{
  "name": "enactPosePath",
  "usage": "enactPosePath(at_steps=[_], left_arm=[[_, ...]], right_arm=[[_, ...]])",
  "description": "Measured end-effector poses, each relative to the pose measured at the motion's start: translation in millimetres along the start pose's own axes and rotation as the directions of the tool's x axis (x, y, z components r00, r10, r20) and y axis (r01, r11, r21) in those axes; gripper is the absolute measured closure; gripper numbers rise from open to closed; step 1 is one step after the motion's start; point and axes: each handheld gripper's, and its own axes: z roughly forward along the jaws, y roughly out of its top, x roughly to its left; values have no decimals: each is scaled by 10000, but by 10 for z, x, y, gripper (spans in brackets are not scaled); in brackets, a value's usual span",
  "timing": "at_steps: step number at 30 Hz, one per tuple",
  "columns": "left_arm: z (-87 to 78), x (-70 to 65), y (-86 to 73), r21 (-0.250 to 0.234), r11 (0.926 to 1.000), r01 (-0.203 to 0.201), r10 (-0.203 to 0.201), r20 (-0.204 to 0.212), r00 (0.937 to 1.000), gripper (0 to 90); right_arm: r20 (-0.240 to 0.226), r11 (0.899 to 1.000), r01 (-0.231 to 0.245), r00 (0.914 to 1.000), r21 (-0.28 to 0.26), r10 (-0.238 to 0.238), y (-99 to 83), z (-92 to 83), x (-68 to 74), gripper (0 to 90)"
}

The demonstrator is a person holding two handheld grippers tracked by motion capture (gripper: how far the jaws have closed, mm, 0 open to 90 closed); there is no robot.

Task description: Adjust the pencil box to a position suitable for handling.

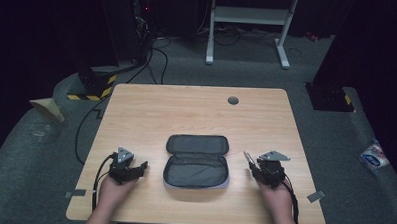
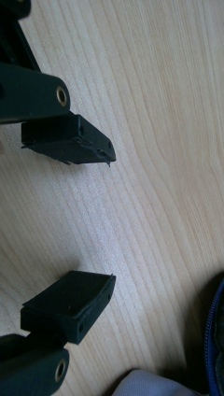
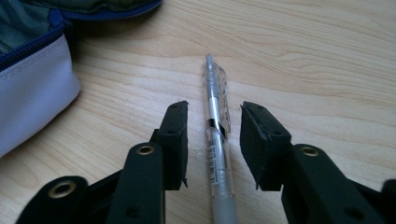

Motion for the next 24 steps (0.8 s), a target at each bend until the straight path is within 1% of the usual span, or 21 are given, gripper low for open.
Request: enactPosePath(at_steps=[6,7,9,10,11,14,16,23,24], left_arm=[[1,1,1,-5,10000,-18,18,10,10000,347],[2,0,1,-23,10000,4,-4,3,10000,347],[3,-1,1,-25,10000,10,-10,3,10000,347],[3,-1,1,-28,10000,15,-15,5,10000,347],[3,-1,1,-26,10000,14,-14,7,10000,347],[3,-1,1,-28,10000,14,-14,7,10000,347],[3,0,1,-30,10000,14,-14,10,10000,347],[3,0,1,-29,10000,11,-11,9,10000,347],[3,0,1,-29,10000,11,-10,11,10000,347]], right_arm=[[29,10000,-60,10000,48,60,-16,-3,-10,645],[51,9999,-26,10000,121,26,-22,-1,-23,670],[132,9998,-24,9999,199,22,-24,3,-25,679],[125,9995,-110,9999,309,106,-32,7,-36,694],[99,9994,-152,9998,302,149,-36,8,-41,703],[14,9990,-135,9999,429,134,-46,26,-36,702],[86,9986,-64,9999,516,60,-53,44,-19,697],[131,9991,-83,9999,406,78,-68,41,-26,705],[122,9990,-152,9998,412,147,-73,37,-21,707]])
